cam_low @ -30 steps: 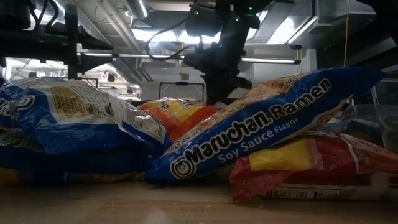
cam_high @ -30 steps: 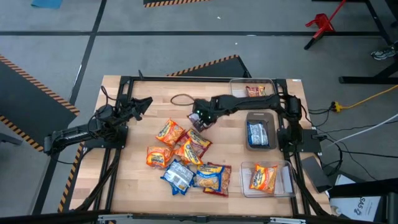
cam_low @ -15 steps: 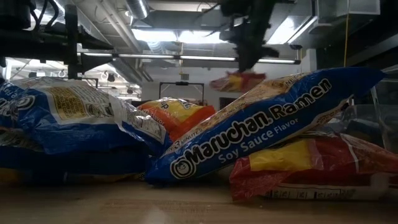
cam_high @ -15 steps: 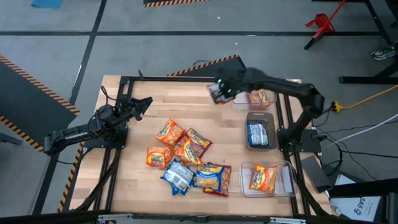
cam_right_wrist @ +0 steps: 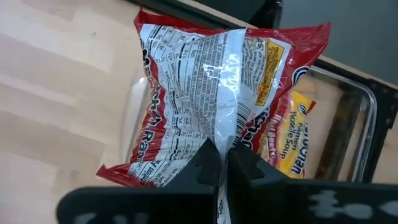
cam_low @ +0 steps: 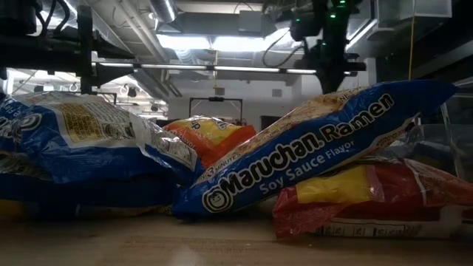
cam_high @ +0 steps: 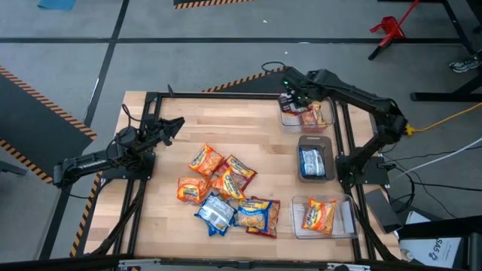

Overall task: Sort Maruchan noodles
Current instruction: Put the red noodle pack into the top transparent bin

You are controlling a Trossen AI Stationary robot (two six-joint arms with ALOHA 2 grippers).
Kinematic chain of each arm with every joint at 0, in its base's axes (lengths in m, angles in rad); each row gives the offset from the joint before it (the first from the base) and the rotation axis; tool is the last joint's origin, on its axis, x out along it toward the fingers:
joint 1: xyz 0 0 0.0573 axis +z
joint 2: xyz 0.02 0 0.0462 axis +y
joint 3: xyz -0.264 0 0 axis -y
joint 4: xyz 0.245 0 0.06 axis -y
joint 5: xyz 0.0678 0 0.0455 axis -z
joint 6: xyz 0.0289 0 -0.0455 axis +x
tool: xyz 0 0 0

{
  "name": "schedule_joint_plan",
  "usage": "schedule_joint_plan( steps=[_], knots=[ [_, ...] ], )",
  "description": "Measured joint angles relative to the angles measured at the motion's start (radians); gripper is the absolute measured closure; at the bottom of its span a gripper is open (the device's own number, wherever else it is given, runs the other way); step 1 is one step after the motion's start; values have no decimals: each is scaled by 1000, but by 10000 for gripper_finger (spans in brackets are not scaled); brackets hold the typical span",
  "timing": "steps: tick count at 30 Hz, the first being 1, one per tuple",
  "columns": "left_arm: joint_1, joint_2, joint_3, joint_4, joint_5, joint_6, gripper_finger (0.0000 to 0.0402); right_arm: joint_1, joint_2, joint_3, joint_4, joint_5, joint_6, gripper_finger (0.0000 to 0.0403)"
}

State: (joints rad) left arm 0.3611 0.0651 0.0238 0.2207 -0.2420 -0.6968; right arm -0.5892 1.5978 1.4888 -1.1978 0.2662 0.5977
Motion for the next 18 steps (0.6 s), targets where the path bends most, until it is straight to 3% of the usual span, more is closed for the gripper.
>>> schedule_joint_plan(
  steps=[6, 10, 18],
  knots=[
    [0, 0, 0, -1, -2, 0, 255, -51, -113, -254, 233, -76, 35, 403],
    [0, 0, 0, -1, -3, 0, 255, -61, -121, -379, 395, -127, 83, 403],
    [0, 0, 0, -4, -3, 0, 255, -59, -122, -482, 494, -101, 136, 403]
  ],
)
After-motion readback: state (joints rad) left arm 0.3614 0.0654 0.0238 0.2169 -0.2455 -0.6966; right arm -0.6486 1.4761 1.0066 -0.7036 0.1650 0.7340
